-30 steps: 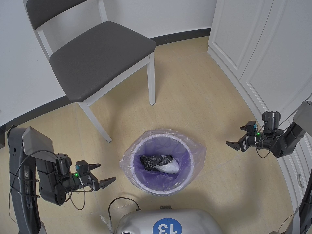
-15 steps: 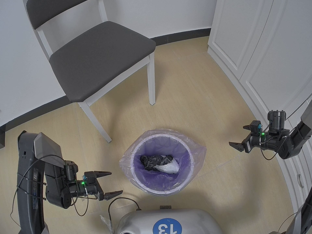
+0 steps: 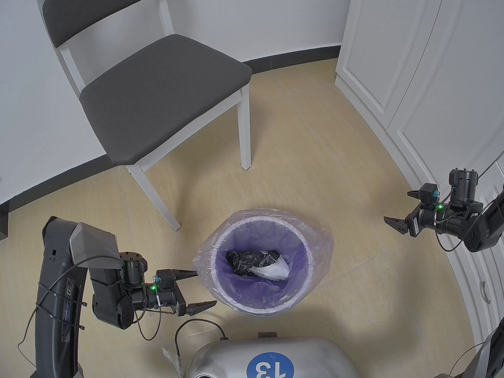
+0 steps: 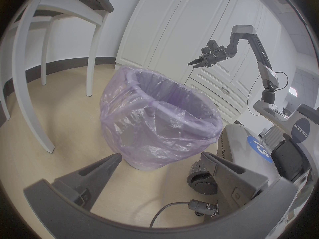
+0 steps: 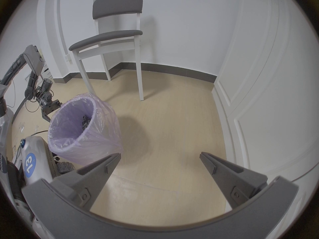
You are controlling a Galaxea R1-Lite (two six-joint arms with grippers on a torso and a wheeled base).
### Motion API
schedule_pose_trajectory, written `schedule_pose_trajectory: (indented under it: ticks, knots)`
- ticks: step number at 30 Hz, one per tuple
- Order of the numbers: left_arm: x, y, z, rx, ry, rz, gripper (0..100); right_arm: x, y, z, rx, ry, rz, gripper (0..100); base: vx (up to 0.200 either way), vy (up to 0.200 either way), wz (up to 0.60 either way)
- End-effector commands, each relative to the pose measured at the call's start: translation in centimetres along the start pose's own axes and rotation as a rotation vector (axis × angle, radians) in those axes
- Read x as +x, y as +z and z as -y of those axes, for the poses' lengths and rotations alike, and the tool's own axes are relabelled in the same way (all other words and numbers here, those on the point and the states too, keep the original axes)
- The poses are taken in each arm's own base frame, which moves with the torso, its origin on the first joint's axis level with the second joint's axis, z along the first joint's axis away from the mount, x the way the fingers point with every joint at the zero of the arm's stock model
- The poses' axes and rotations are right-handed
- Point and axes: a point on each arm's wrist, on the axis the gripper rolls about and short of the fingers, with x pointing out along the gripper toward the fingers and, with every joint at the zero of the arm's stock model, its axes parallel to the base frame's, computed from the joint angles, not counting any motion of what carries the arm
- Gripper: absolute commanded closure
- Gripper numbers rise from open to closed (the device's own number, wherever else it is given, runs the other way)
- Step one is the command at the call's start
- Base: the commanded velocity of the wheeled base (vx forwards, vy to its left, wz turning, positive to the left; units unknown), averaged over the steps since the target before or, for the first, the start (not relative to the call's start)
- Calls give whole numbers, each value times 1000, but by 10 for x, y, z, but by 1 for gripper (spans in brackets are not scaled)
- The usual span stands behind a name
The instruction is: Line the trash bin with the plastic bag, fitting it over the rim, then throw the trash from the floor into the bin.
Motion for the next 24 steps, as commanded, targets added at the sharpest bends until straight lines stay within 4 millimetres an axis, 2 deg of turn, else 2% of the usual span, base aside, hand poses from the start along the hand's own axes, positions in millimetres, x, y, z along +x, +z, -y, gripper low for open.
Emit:
schedule_pose_trajectory:
  ticks: [1,9,11,17,24]
  knots:
    - [5,3,-6,21,5,15,100,-8,4,4,-4,-22,14,0,0,0,0]
    - [8,7,-28,17,35,28,100,-10,8,5,-7,-26,24,0,0,0,0]
    - [7,9,-46,15,61,32,100,-12,10,5,-1,-19,10,0,0,0,0]
    - [9,12,-64,-6,74,21,100,-10,14,8,7,-5,-10,0,0,0,0]
    - [23,21,-93,-13,80,28,100,-4,24,9,3,13,-14,0,0,0,0]
